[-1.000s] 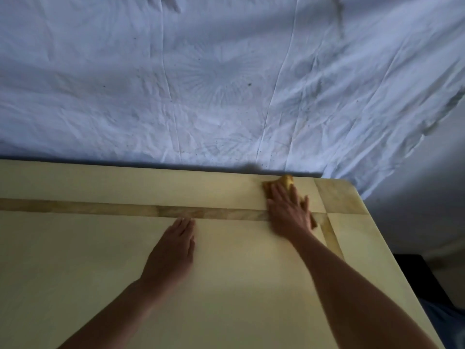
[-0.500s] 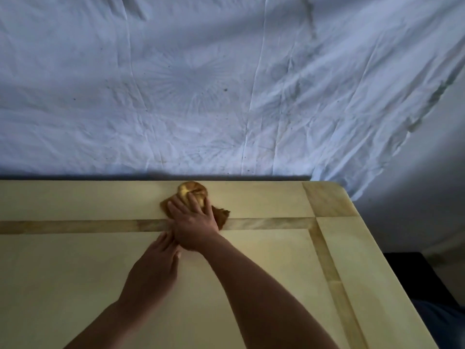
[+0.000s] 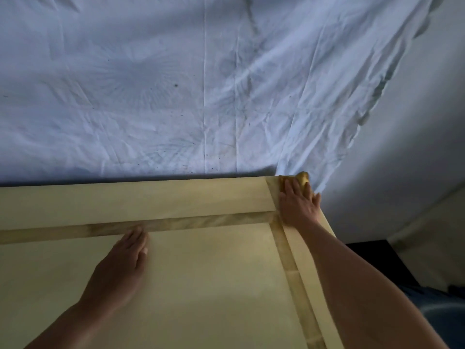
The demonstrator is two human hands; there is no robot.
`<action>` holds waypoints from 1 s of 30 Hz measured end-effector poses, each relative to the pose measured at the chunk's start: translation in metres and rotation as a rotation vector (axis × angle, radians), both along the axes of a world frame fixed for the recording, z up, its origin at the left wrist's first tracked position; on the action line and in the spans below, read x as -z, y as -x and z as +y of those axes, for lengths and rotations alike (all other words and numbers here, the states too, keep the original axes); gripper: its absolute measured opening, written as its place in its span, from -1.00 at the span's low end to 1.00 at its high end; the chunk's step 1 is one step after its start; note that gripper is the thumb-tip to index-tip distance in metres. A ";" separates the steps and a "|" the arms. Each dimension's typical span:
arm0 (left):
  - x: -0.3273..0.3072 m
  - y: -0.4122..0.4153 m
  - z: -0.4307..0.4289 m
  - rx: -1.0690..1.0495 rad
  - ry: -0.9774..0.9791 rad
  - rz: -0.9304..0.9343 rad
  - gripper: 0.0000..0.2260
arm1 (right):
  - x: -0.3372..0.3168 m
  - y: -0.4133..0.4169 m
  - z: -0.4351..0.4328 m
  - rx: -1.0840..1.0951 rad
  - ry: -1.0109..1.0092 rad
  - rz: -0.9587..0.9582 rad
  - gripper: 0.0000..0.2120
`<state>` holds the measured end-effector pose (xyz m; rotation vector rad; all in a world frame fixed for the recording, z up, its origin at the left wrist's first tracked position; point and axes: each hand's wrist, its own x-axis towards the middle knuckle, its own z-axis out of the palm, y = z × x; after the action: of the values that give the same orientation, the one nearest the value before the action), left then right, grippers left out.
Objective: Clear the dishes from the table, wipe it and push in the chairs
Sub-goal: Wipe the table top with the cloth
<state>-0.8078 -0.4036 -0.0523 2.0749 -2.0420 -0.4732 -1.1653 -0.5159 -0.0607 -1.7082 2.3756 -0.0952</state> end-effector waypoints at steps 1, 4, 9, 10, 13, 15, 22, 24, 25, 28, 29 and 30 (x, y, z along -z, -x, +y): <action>-0.002 0.001 0.001 0.006 -0.003 -0.001 -0.59 | 0.002 0.006 0.005 0.033 0.004 0.007 -0.48; -0.007 0.002 0.002 0.013 -0.017 0.002 -0.59 | 0.004 0.005 0.016 0.050 0.012 0.001 -0.48; -0.005 0.002 0.001 0.018 -0.068 -0.010 -0.59 | 0.002 -0.054 0.062 -0.213 0.027 0.077 -0.47; -0.005 0.005 0.003 0.010 -0.052 -0.001 -0.59 | 0.003 -0.076 0.075 -0.280 0.040 0.075 -0.47; -0.009 0.022 0.020 -0.015 0.033 0.051 -0.59 | 0.003 -0.143 0.130 -0.481 0.043 -0.019 -0.48; -0.012 0.036 0.035 0.002 0.053 0.082 -0.58 | 0.000 -0.174 0.166 -0.592 0.023 -0.096 -0.47; -0.005 0.045 0.078 0.108 0.076 0.069 -0.58 | -0.001 -0.101 0.157 -0.472 0.037 0.037 -0.48; -0.003 0.043 0.089 0.119 0.065 0.067 -0.58 | 0.000 -0.052 0.156 -0.236 0.038 0.031 -0.50; -0.002 0.042 0.095 0.124 0.068 0.073 -0.58 | 0.000 -0.030 0.160 -0.149 0.032 0.026 -0.50; -0.003 0.041 0.113 0.121 0.059 0.100 -0.59 | -0.001 0.013 0.185 0.043 0.026 0.046 -0.49; -0.003 0.038 0.119 0.123 0.049 0.104 -0.59 | -0.001 0.020 0.196 0.110 0.015 0.045 -0.48; -0.002 0.036 0.124 0.128 0.042 0.104 -0.59 | -0.001 0.025 0.204 0.169 0.005 0.037 -0.48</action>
<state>-0.8438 -0.2796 -0.0503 1.8628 -2.1132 -0.5427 -1.1899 -0.3120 -0.0602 -1.5211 2.5450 -0.0966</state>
